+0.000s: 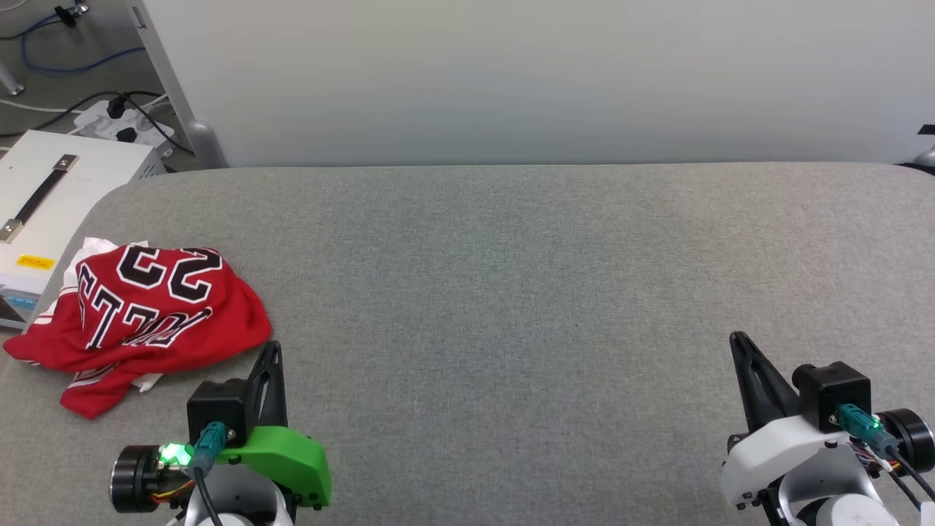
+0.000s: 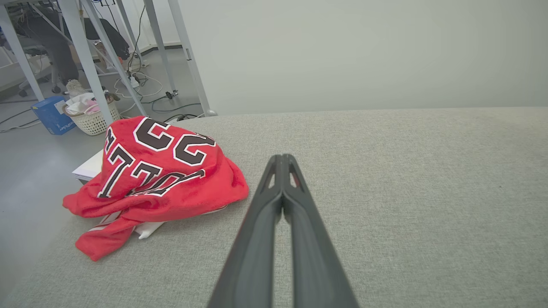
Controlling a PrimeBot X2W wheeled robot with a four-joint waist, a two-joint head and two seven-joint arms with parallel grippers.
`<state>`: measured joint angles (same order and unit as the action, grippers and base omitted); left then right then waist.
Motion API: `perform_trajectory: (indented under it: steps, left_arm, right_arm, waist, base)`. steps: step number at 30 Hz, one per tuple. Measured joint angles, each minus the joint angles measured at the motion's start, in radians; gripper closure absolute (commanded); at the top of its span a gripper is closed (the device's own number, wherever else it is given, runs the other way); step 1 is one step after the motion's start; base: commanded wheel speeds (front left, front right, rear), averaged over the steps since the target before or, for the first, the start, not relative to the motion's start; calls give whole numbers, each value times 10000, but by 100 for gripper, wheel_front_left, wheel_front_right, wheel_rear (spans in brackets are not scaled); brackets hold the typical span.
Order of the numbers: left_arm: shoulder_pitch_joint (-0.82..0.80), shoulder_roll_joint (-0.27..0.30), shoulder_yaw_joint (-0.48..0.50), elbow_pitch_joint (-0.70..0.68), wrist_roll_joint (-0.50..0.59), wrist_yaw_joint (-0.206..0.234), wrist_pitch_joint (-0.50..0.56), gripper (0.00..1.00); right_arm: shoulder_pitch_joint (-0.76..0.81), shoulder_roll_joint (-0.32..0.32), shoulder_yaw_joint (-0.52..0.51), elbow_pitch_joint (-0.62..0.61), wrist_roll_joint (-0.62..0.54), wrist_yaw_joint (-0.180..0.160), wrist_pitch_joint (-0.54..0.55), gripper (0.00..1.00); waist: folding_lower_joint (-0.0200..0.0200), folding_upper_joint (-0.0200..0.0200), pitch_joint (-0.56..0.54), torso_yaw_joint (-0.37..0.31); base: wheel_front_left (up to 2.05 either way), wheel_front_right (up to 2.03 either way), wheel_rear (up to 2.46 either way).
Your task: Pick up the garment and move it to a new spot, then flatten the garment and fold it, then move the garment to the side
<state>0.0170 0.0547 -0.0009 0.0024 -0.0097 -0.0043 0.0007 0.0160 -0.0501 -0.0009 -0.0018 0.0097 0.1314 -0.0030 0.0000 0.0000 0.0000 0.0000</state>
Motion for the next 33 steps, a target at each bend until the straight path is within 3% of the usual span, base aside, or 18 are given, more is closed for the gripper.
perform_trajectory:
  steps: [33]
  left_arm:
    - [0,0,0,0,0,0,0,100]
  right_arm:
    - [0,0,0,0,0,0,0,100]
  waist:
    - [0,0,0,0]
  base:
    - [0,0,0]
